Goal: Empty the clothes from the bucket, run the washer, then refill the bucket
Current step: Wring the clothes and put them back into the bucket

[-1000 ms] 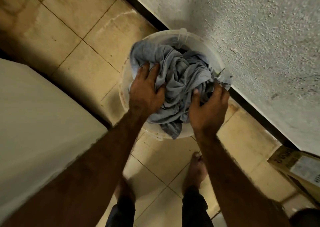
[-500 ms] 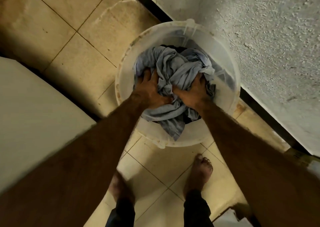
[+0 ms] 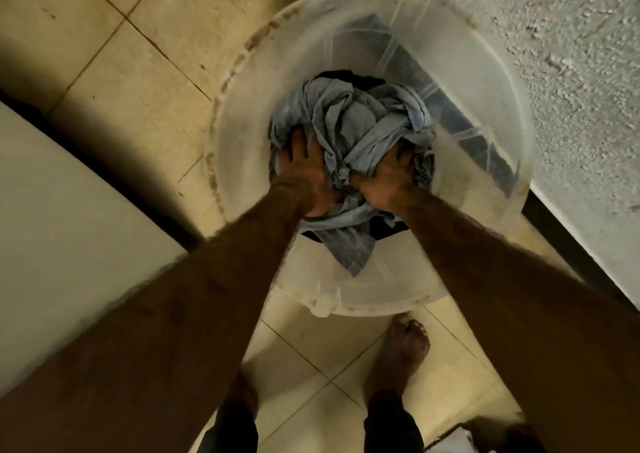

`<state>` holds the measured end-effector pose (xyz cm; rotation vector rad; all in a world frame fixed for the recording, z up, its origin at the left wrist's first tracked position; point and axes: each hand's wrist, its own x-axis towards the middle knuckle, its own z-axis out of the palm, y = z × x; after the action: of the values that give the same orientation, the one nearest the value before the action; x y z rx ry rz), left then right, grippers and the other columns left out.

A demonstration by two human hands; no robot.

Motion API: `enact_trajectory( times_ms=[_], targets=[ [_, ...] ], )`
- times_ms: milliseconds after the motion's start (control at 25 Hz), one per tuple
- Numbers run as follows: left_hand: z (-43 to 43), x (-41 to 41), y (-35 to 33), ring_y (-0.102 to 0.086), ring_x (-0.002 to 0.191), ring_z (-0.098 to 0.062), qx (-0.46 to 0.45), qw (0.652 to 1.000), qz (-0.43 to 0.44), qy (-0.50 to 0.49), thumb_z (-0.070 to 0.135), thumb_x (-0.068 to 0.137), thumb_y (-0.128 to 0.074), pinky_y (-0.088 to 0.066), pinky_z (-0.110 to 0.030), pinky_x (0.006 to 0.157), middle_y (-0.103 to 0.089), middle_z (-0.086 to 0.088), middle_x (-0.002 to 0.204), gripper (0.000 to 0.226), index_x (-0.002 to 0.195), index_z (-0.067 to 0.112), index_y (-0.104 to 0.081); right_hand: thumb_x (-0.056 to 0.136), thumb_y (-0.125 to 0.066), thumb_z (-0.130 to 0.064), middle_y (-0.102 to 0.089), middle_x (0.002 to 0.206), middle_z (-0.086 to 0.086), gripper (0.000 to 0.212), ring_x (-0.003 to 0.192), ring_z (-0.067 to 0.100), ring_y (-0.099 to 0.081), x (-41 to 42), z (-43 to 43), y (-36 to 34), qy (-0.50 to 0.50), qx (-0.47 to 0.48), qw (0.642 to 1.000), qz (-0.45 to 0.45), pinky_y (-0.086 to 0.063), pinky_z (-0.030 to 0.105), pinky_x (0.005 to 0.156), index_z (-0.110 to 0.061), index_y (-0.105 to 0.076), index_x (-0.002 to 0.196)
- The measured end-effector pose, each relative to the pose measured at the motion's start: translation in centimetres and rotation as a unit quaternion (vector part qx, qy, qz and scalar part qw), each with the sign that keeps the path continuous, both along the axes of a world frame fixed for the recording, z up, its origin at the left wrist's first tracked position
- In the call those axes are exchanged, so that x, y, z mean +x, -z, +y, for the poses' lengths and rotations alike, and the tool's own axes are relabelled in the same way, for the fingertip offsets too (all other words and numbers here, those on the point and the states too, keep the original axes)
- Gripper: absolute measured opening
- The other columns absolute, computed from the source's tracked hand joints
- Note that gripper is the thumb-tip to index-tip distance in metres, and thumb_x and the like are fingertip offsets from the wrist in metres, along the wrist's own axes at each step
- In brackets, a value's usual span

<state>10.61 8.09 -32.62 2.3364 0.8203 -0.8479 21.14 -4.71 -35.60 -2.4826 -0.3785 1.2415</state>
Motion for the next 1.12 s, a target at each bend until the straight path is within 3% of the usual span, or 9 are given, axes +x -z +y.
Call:
enact_trajectory(
  times_ms=[160, 320, 480, 560, 640, 760, 880, 1000, 1120],
  targets=[
    [-0.2, -0.2, -0.2, 0.013, 0.153, -0.037, -0.004, 1.0, -0.001, -0.016, 0.076, 0.07, -0.062, 0.008, -0.051, 0.123, 0.016, -0.016, 0.165, 0.131, 0.157, 0.018, 0.017, 0.074, -0.078, -0.065, 0.009, 0.169, 0.017, 0.139, 0.156, 0.038, 0.002, 0.2, 0.1, -0.6, -0.013, -0.011, 1.0, 0.008, -0.01, 0.053, 0.127, -0.013, 0.018, 0.159],
    [-0.4, -1.3, -3.6, 0.009, 0.153, -0.04, -0.017, 0.997, 0.025, -0.066, 0.094, 0.045, -0.037, -0.01, -0.059, 0.122, 0.014, -0.011, 0.166, 0.142, 0.156, 0.024, 0.02, 0.07, -0.076, -0.071, 0.003, 0.167, 0.025, 0.142, 0.155, 0.043, -0.006, -1.4, -0.8, -6.7, -0.028, -0.03, 0.998, -0.047, -0.016, 0.055, 0.126, -0.011, 0.017, 0.159],
    [-2.2, -3.5, -7.5, 0.004, 0.153, -0.04, -0.018, 0.996, 0.059, -0.057, 0.083, 0.066, -0.058, -0.019, -0.055, 0.122, 0.018, -0.013, 0.165, 0.134, 0.155, 0.025, 0.023, 0.047, -0.061, -0.096, 0.02, 0.167, 0.017, 0.155, 0.155, 0.042, 0.009, -5.8, -2.5, -9.5, -0.086, -0.024, 0.995, 0.05, -0.008, 0.061, 0.126, -0.027, 0.022, 0.158],
    [-3.3, -3.7, -7.8, -0.002, 0.153, -0.04, 0.034, 0.998, 0.058, -0.018, 0.071, 0.08, -0.06, -0.027, -0.055, 0.118, 0.015, -0.015, 0.166, 0.119, 0.157, 0.024, 0.018, 0.063, -0.064, -0.086, 0.026, 0.166, 0.018, 0.141, 0.153, 0.046, 0.015, -6.6, -2.0, -8.7, -0.139, -0.011, 0.988, 0.064, -0.001, 0.063, 0.124, -0.026, 0.02, 0.159],
    [-3.2, -3.2, -6.7, -0.002, 0.153, -0.041, 0.033, 0.996, 0.08, -0.005, 0.064, 0.082, -0.064, -0.025, -0.056, 0.116, 0.014, -0.016, 0.166, 0.115, 0.158, 0.024, 0.014, 0.087, -0.064, -0.064, 0.025, 0.165, 0.02, 0.12, 0.152, 0.048, 0.018, -6.1, -1.0, -8.4, -0.225, -0.08, 0.971, 0.006, 0.004, 0.061, 0.124, -0.018, 0.022, 0.158],
    [-2.5, -2.5, -6.3, -0.006, 0.152, -0.041, -0.004, 0.995, 0.096, -0.021, 0.058, 0.078, -0.072, -0.023, -0.055, 0.119, 0.012, -0.015, 0.165, 0.116, 0.158, 0.027, 0.006, 0.092, -0.048, -0.071, 0.023, 0.167, 0.013, 0.106, 0.153, 0.042, 0.02, -4.8, -0.6, -7.5, -0.315, -0.086, 0.945, -0.018, 0.01, 0.065, 0.121, -0.025, 0.02, 0.159],
    [-3.5, -3.7, -9.2, -0.023, 0.149, -0.039, 0.017, 0.997, 0.07, -0.003, 0.061, 0.076, -0.072, -0.03, -0.053, 0.116, -0.001, -0.015, 0.166, 0.116, 0.159, 0.024, 0.001, 0.092, -0.038, -0.071, 0.01, 0.17, 0.016, 0.096, 0.156, 0.042, 0.008, -4.7, -2.5, -8.9, -0.387, -0.045, 0.92, -0.047, -0.004, 0.067, 0.122, -0.022, 0.005, 0.162],
    [-5.3, -6.3, -12.8, -0.037, 0.14, -0.036, 0.083, 0.995, 0.017, 0.052, 0.062, 0.077, -0.066, -0.027, -0.05, 0.117, -0.034, -0.015, 0.156, 0.096, 0.154, 0.021, -0.027, 0.097, -0.053, -0.049, -0.012, 0.168, 0.02, 0.085, 0.154, 0.045, -0.014, -6.7, -3.6, -12.6, -0.279, -0.03, 0.958, -0.057, -0.019, 0.058, 0.123, -0.014, -0.012, 0.162],
    [-6.4, -8.8, -16.5, -0.051, 0.128, -0.032, 0.053, 0.994, -0.091, 0.026, 0.047, 0.085, -0.056, -0.036, -0.042, 0.112, -0.054, -0.009, 0.14, 0.061, 0.139, 0.021, -0.05, 0.094, -0.058, -0.034, -0.039, 0.156, 0.022, 0.066, 0.142, 0.042, -0.04, -10.0, -3.4, -17.4, -0.144, 0.014, 0.989, -0.04, -0.037, 0.051, 0.116, -0.012, -0.04, 0.153]
  ],
)
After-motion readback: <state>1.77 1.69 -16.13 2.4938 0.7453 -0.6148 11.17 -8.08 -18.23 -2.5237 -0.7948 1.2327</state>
